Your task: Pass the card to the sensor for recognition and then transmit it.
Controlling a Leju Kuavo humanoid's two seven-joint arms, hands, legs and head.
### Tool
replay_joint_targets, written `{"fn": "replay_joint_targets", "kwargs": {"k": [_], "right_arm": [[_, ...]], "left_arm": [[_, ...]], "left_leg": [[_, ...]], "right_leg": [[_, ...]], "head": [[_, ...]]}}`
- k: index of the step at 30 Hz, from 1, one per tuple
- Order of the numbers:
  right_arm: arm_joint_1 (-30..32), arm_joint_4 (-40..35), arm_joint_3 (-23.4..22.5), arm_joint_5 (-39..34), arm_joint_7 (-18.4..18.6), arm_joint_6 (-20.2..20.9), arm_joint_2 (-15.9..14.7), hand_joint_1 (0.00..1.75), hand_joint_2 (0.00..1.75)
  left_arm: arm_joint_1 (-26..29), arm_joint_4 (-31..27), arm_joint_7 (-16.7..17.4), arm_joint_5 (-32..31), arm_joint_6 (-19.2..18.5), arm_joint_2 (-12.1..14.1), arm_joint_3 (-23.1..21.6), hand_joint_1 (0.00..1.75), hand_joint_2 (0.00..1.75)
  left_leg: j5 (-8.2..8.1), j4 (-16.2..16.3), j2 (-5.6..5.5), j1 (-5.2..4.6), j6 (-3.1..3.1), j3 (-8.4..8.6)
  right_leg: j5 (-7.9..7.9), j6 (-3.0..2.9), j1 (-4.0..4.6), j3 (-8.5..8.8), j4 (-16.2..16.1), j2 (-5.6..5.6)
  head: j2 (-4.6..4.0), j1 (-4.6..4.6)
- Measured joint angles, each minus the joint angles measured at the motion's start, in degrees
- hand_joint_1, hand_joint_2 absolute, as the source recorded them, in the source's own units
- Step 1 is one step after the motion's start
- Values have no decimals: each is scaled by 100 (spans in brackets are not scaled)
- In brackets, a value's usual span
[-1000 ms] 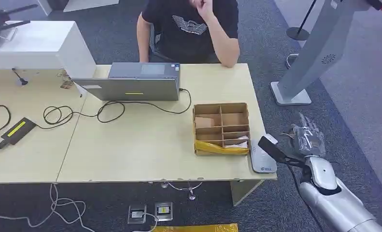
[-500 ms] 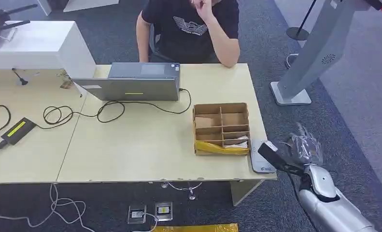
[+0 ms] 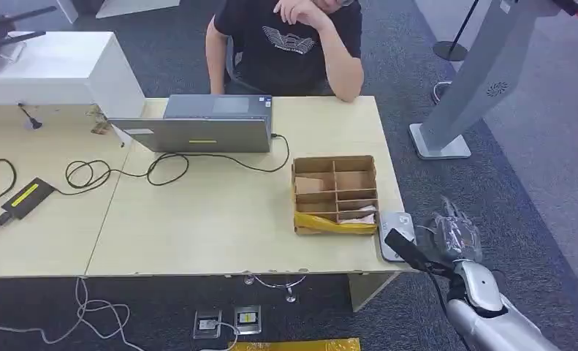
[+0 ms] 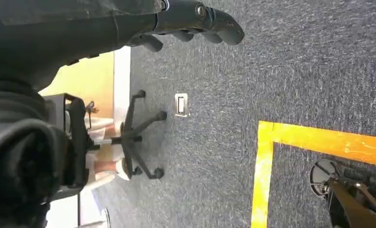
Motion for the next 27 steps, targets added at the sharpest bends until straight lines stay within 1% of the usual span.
{"fn": "replay_joint_targets", "kwargs": {"k": [6, 11, 19, 21, 27], "right_arm": [[81, -94, 85, -46, 39, -24, -68, 175, 175], [124, -210, 135, -39, 87, -37, -100, 175, 175], [186, -474, 208, 92, 157, 2, -135, 175, 175], [197, -494, 254, 85, 168, 57, -135, 175, 175], [327, -494, 260, 22, 168, 37, -135, 175, 175]], "left_arm": [[1, 0, -55, 214, 111, 0, 57, 0, 0], [0, 0, -63, 236, 127, 0, 142, 0, 0], [0, 0, -63, 188, 94, 0, 144, 0, 0], [0, 0, -63, 170, 83, 0, 144, 0, 0], [0, 0, -63, 168, 81, 0, 144, 0, 0]], "left_leg": [[0, 0, 0, 0, 0, 0], [0, 0, 0, 0, 0, 1], [0, 0, 2, 0, 0, 1], [0, 0, 2, 0, 0, 2], [-1, 0, 4, 0, 0, 1]], "right_leg": [[0, 0, 0, 1, 0, 0], [0, 0, 0, 1, 0, 1], [0, 0, 0, 0, 0, 8], [0, 0, 0, 0, 0, 10], [0, 0, 0, 0, 0, 12]], "head": [[0, 0], [0, 0], [0, 0], [0, 0], [0, 0]]}}
